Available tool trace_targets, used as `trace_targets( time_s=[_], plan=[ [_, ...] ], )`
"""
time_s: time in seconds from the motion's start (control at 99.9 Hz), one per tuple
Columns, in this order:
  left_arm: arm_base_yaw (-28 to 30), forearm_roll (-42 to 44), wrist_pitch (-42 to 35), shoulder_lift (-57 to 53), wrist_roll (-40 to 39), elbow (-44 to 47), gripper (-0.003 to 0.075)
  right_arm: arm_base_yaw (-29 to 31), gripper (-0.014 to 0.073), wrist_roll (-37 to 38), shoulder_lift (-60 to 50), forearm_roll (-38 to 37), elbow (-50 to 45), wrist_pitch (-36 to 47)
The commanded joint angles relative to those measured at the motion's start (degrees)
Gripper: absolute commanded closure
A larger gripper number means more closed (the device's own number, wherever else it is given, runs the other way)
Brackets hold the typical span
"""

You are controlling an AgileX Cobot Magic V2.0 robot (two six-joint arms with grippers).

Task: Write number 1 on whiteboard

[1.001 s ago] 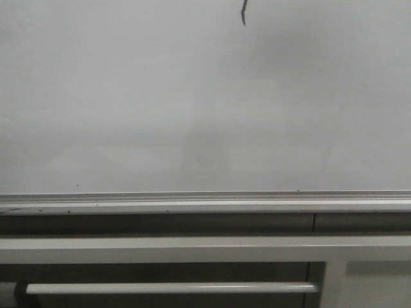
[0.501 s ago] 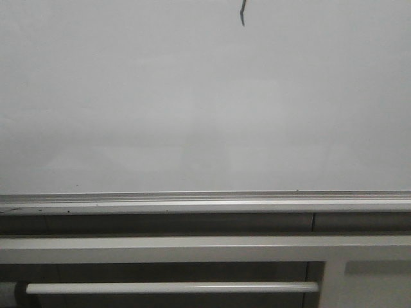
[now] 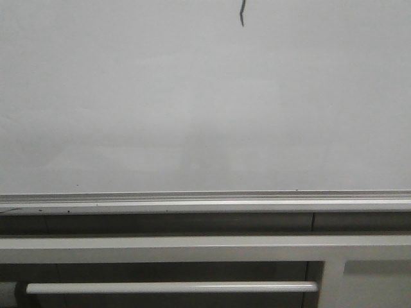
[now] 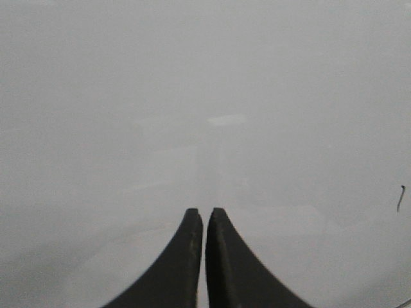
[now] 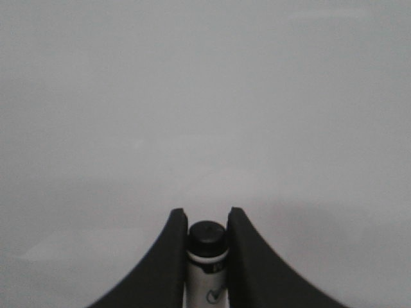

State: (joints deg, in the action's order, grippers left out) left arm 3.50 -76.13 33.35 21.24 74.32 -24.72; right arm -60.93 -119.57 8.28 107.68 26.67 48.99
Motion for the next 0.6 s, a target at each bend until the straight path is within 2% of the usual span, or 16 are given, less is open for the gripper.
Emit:
trace_targets(
  time_s=[0.0, 0.23, 0.591],
  plan=[
    [0.2, -3.3, -5.0, -2.5, -1.6, 1.4, 0.0741, 0.0, 0.0645, 0.3, -2.6, -0.9, -0.9, -0.3],
    [0.2, -3.3, -9.5, -6.8, -1.6, 7.1, 0.0741, 0.2, 0.0645, 0.3, -9.5, -0.9, -6.1, 1.7],
    [0.2, -3.3, -10.9, -7.0, -1.6, 9.0, 0.0741, 0.3, 0.0645, 0.3, -9.7, -0.8, -9.8, -1.8]
  ],
)
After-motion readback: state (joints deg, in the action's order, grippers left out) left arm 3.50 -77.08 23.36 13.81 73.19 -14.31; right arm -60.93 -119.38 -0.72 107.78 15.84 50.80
